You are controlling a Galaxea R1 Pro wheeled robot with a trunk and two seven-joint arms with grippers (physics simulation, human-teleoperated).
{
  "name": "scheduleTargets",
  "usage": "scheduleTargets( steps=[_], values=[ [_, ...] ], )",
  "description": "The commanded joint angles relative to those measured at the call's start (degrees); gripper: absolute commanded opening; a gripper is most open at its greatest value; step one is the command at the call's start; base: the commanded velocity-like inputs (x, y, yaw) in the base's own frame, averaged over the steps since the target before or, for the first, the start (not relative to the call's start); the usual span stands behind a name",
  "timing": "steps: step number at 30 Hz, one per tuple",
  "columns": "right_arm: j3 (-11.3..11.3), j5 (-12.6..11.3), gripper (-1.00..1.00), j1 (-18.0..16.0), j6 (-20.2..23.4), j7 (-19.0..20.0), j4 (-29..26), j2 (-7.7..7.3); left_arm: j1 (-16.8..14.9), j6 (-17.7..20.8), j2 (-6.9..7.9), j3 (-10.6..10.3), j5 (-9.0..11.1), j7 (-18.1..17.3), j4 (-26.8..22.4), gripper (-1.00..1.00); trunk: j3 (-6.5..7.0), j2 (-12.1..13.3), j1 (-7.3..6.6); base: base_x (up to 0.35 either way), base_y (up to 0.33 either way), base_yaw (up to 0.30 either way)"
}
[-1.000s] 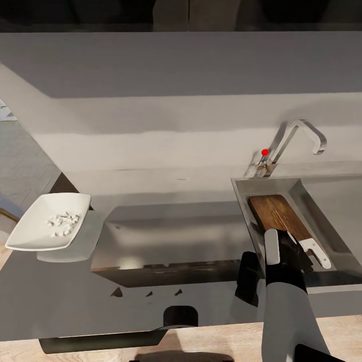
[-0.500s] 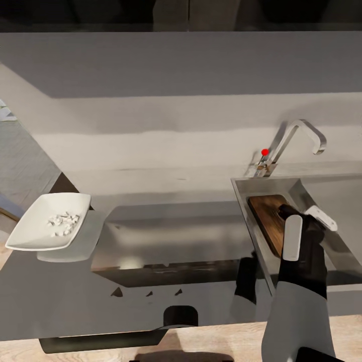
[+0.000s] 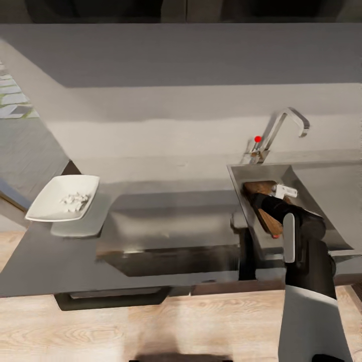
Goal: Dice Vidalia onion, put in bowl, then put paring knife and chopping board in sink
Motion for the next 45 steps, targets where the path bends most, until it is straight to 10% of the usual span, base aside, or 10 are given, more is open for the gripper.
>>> scheduleTargets(
  steps=[1, 8, 45],
  values=[
    [0.1, 2.1, 1.0, 0.2, -0.3, 3.0, -0.5, 0.09, 0.0, 0.0, -0.05, 0.3, 0.1, -0.5, -0.1, 1.0, -0.08, -0.1, 0.0, -0.335, 0.0, 0.0],
    [0.4, 6.9, 1.0, 1.4, -5.3, 11.6, -1.4, 0.2, 0.0, 0.0, -0.05, 0.3, 0.1, -0.5, -0.1, 1.0, -0.08, -0.1, 0.0, -0.335, 0.0, 0.0],
    [0.5, 7.2, 1.0, 2.1, -5.8, 12.0, -1.5, 0.84, 0.0, 0.0, -0.05, 0.3, 0.1, -0.4, -0.1, 1.0, 1.4, -0.1, 0.0, -0.291, 0.0, -0.009]
  ],
)
